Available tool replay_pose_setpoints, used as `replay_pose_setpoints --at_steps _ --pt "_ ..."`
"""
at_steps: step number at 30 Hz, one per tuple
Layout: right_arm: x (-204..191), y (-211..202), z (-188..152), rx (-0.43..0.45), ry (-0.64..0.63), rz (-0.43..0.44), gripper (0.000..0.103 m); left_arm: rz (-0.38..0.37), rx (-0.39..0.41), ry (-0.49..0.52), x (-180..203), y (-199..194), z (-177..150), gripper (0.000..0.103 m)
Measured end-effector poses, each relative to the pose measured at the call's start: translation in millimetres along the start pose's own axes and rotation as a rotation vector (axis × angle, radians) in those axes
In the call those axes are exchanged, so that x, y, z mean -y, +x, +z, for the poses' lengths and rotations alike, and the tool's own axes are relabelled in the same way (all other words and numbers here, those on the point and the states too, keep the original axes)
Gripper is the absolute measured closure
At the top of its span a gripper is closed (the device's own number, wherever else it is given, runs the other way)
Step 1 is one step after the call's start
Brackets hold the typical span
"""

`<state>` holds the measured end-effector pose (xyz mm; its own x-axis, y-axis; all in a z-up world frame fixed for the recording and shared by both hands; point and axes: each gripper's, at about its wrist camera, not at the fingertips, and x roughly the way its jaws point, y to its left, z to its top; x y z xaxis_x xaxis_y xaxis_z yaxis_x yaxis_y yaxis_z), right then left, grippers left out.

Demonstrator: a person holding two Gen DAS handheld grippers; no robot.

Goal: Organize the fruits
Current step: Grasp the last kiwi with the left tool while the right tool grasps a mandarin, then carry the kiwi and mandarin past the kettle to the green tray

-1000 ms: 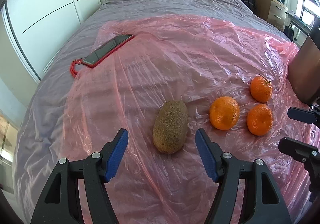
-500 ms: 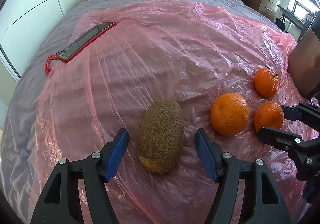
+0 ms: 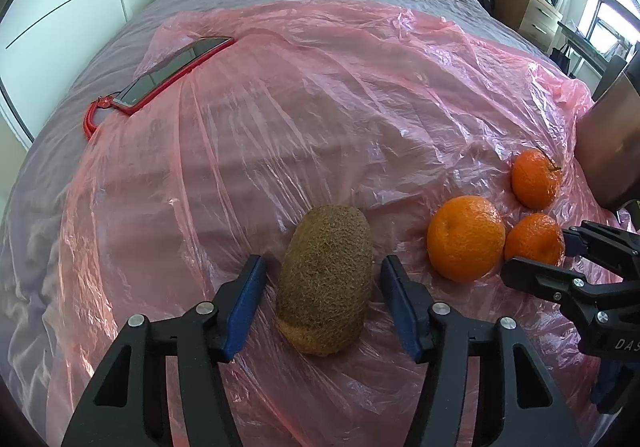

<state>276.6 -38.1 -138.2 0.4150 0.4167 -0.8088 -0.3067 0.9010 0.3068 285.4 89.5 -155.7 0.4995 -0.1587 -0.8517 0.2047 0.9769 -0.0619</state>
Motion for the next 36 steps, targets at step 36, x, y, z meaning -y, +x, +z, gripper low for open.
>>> replay_pose_setpoints --at_steps 36 --pt "-20 -90 -39 0.034 -0.030 -0.036 0.071 -0.061 0.077 -0.141 12 -106 -47 0.066"
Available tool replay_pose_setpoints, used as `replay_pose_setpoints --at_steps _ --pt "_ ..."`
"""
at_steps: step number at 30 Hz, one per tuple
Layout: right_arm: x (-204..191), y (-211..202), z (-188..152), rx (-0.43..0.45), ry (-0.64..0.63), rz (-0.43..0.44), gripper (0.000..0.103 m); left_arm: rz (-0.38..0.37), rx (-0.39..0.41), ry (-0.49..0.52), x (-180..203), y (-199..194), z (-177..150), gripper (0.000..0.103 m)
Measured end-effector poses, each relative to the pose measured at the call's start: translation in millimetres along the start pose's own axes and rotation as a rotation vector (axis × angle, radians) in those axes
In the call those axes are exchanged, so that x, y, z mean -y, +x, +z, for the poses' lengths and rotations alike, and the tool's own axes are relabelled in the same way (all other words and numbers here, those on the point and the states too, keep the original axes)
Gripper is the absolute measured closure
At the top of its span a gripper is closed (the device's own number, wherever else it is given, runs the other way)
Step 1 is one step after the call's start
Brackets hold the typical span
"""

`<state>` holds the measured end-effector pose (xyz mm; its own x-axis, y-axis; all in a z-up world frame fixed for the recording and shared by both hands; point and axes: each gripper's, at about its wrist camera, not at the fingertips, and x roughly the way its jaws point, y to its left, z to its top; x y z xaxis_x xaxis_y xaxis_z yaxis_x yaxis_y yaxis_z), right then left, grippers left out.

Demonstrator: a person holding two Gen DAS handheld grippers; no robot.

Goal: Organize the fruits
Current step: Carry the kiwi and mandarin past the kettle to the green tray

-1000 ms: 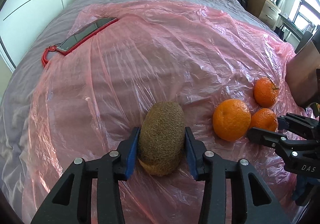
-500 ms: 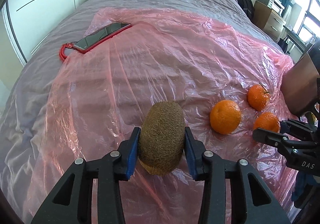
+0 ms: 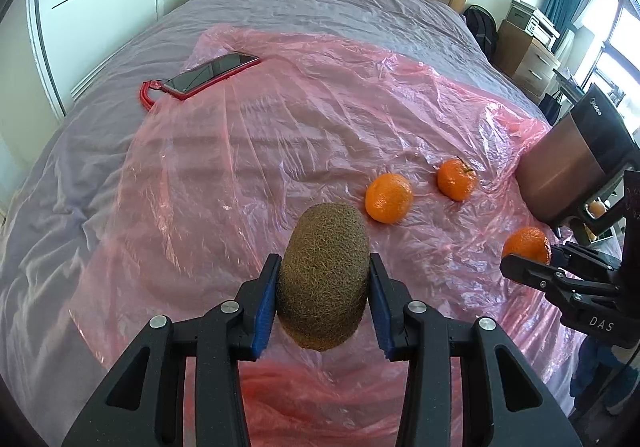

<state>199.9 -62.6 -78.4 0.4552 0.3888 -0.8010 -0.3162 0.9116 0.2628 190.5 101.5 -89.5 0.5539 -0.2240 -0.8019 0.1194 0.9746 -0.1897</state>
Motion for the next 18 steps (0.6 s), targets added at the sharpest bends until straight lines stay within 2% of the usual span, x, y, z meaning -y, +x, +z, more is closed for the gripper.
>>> replay_pose_setpoints --at_steps 8,18 --pt "-11 -41 -27 -0.017 -0.035 -0.035 0.071 -0.032 0.037 0.022 22 -36 -25 0.066" --pt "-18 -91 -53 0.028 -0.057 -0.063 0.071 -0.031 0.077 0.041 49 -73 -57 0.066"
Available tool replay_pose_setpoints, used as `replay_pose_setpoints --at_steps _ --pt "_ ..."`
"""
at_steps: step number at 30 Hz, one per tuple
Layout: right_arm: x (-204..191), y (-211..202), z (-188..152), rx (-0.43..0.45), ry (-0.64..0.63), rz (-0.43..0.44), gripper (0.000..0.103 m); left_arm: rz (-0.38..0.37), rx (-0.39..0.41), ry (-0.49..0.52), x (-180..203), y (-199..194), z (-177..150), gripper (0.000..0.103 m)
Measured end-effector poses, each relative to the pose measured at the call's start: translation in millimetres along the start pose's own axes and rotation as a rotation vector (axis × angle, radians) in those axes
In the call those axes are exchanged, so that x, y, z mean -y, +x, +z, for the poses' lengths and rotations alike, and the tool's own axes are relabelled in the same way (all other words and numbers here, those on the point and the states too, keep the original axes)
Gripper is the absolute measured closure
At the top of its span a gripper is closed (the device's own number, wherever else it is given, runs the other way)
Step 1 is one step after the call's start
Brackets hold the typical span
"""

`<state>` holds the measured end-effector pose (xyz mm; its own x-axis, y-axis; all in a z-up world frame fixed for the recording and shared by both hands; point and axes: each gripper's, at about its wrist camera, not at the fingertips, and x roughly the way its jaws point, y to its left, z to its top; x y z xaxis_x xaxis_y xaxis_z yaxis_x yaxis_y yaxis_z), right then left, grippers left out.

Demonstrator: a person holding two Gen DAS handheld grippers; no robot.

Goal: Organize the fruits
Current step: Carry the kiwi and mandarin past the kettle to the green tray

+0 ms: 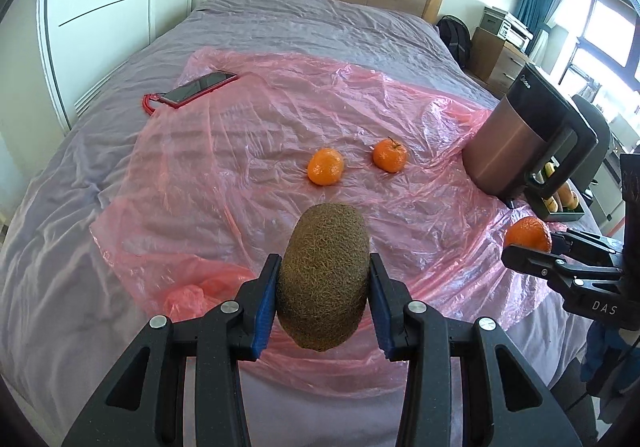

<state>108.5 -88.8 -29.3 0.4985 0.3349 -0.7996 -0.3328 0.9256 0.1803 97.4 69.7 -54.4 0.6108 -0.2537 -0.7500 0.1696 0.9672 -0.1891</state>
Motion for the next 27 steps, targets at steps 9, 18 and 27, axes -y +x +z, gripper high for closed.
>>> replay_pose_setpoints --at_steps 9,18,27 --pt "24 -50 -27 0.066 0.024 -0.021 0.071 -0.027 0.034 0.046 54 -27 -11 0.066" --pt "78 -112 -62 0.166 0.120 -0.046 0.071 -0.058 0.057 0.126 131 -50 -10 0.066" --pt "141 -159 -103 0.244 0.244 -0.085 0.071 -0.097 0.052 0.204 200 -59 -13 0.066"
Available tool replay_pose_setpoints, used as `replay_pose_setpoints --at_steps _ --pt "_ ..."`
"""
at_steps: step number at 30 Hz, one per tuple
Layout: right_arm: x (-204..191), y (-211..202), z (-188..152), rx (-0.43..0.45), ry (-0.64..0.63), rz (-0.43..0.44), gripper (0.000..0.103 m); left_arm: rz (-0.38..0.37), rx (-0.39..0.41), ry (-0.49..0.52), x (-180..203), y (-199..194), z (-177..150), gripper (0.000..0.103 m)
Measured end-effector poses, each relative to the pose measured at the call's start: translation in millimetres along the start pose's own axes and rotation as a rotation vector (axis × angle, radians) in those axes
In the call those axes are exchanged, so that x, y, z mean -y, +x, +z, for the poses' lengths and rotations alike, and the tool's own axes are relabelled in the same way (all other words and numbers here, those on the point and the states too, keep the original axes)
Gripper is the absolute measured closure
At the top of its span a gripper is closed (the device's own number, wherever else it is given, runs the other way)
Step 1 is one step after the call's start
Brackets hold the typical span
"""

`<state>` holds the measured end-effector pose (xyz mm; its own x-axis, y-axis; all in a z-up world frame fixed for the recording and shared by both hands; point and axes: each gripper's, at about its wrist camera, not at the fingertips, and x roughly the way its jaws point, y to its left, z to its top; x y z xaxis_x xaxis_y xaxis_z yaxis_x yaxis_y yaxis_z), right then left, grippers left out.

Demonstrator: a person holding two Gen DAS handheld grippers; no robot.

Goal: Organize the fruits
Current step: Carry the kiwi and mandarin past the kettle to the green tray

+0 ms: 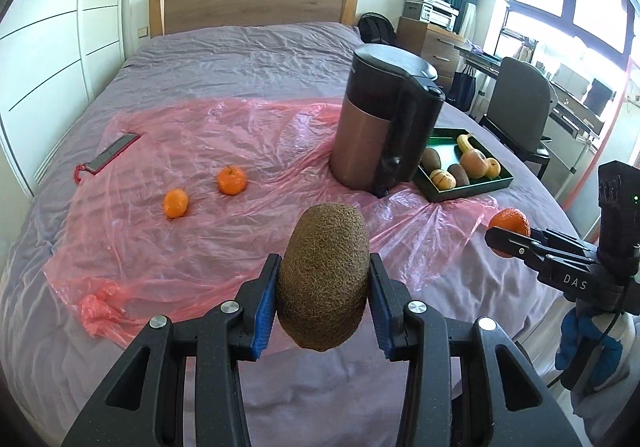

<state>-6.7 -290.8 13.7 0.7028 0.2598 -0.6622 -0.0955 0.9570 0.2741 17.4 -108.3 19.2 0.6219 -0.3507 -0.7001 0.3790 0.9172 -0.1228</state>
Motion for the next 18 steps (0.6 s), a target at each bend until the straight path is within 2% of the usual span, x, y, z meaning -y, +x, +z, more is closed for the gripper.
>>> replay_pose_setpoints --at_steps 10,18 --pt "91 -24 -5 0.057 0.138 -0.073 0.071 -0.069 -0.105 0.102 72 53 14 0.066" --pt "153 -23 15 0.086 0.197 -0.128 0.071 -0.131 -0.175 0.201 132 102 33 0.066"
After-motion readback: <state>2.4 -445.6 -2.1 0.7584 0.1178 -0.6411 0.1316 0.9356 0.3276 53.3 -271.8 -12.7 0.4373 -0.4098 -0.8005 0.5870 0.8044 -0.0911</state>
